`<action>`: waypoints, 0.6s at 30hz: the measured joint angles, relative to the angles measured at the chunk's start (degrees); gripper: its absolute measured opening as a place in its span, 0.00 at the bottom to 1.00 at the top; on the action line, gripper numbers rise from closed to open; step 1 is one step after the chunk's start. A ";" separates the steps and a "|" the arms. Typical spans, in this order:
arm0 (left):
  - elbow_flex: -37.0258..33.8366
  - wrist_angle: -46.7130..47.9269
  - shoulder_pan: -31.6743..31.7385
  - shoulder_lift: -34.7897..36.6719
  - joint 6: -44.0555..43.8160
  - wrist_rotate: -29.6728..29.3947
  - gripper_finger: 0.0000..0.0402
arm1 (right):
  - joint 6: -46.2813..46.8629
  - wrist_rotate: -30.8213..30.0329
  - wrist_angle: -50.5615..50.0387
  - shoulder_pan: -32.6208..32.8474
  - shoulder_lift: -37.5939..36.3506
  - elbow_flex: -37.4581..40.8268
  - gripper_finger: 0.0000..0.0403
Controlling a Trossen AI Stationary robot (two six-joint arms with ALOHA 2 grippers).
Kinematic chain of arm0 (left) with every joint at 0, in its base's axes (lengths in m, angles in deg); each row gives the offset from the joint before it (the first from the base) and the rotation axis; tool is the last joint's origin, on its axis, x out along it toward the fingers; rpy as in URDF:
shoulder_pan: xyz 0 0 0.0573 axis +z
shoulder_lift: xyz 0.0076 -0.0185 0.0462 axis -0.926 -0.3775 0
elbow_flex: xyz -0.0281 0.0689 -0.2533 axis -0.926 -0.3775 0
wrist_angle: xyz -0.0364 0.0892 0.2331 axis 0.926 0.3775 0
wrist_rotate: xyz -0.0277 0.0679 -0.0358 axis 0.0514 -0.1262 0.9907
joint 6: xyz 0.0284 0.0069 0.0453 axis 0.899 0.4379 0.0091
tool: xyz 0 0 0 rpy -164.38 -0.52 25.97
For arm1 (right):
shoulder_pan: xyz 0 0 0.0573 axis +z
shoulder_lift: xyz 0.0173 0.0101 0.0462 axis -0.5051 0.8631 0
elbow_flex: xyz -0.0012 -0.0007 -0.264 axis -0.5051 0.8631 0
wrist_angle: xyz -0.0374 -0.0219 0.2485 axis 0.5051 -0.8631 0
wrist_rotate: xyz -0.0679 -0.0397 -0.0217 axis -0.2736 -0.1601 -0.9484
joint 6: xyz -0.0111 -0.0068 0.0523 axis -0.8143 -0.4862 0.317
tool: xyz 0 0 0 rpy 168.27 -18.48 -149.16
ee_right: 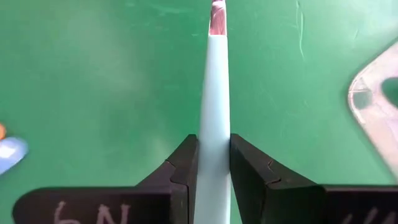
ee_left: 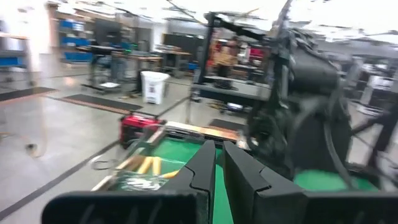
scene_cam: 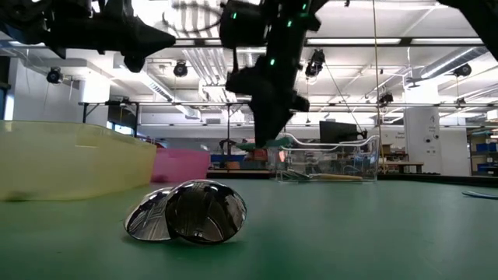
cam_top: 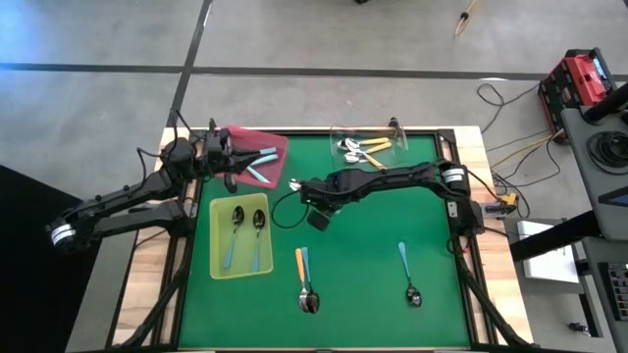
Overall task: Sort silverware by color (type)
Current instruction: Put the light blue spoon into the red bin
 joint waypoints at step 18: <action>3.17 -9.77 -14.06 -16.25 8.54 4.14 0.17 | -4.18 -0.04 -7.69 2.61 -5.08 0.06 0.15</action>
